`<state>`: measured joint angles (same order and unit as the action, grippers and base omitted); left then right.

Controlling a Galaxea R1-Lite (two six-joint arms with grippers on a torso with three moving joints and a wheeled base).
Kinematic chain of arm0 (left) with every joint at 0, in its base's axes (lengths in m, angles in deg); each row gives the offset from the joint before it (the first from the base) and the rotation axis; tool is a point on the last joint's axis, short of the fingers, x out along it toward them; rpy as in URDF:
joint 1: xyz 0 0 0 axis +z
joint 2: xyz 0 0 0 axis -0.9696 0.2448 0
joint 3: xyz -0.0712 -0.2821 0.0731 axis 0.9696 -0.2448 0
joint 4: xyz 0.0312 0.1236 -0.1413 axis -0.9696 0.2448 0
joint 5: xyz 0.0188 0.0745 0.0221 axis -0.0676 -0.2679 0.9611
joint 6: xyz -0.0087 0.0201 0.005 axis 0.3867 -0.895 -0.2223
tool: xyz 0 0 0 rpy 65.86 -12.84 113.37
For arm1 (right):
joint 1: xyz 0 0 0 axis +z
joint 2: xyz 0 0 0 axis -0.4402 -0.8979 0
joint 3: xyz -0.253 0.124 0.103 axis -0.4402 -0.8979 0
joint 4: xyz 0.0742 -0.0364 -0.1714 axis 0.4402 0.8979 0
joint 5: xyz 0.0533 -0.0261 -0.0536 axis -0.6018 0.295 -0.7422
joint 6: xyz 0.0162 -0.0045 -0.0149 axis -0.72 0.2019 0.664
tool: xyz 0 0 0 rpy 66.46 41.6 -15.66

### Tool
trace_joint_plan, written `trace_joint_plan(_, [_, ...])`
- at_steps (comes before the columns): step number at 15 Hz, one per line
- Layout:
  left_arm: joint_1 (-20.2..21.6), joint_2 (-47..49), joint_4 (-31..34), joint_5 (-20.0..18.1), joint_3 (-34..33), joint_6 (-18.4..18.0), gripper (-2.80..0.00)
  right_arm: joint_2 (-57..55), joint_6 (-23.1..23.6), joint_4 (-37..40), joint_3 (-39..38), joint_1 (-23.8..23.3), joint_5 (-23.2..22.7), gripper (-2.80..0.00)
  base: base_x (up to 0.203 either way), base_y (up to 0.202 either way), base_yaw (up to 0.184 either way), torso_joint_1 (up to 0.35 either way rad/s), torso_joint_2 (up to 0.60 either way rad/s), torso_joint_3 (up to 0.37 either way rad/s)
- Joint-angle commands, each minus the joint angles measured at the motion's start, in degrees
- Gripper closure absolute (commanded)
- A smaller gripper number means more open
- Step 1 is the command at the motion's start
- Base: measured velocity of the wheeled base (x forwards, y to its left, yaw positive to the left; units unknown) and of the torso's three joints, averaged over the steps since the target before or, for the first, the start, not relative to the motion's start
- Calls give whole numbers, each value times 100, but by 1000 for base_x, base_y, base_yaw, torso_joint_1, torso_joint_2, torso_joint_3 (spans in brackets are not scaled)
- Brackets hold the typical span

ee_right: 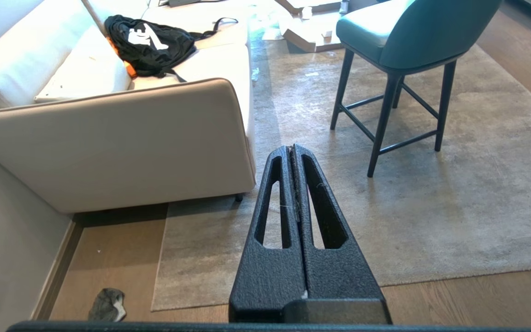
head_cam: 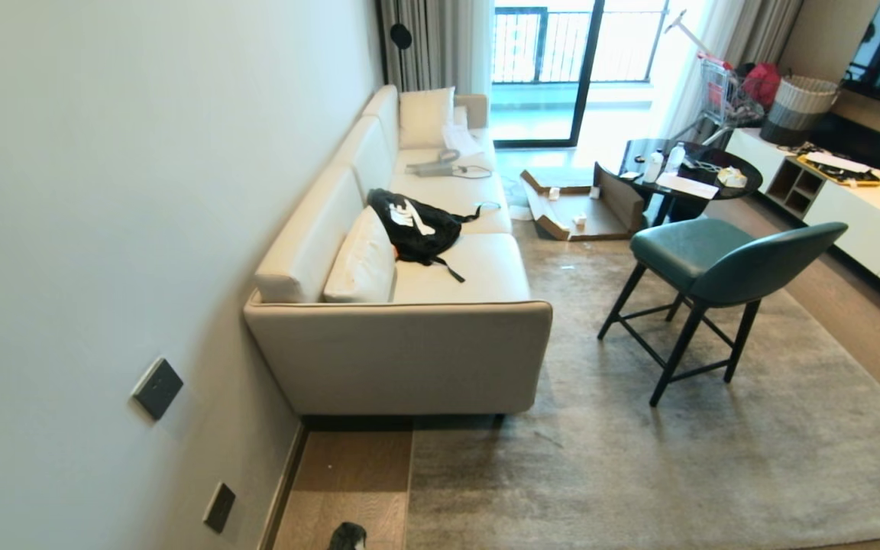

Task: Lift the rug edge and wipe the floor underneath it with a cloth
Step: Pick up the rag

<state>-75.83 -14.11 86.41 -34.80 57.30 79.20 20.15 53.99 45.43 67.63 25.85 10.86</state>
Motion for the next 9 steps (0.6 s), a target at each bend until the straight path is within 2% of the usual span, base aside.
trace_joint_plan(1, [0, 0, -3, 3, -1, 4, 0, -7, -5, 2, -1, 0, 2, 0, 0, 0, 0, 0, 0, 0])
trace_joint_plan(9, [0, 0, -3, 3, -1, 4, 0, -7, -5, -3, -8, 0, 2, 0, 0, 0, 0, 0, 0, 0])
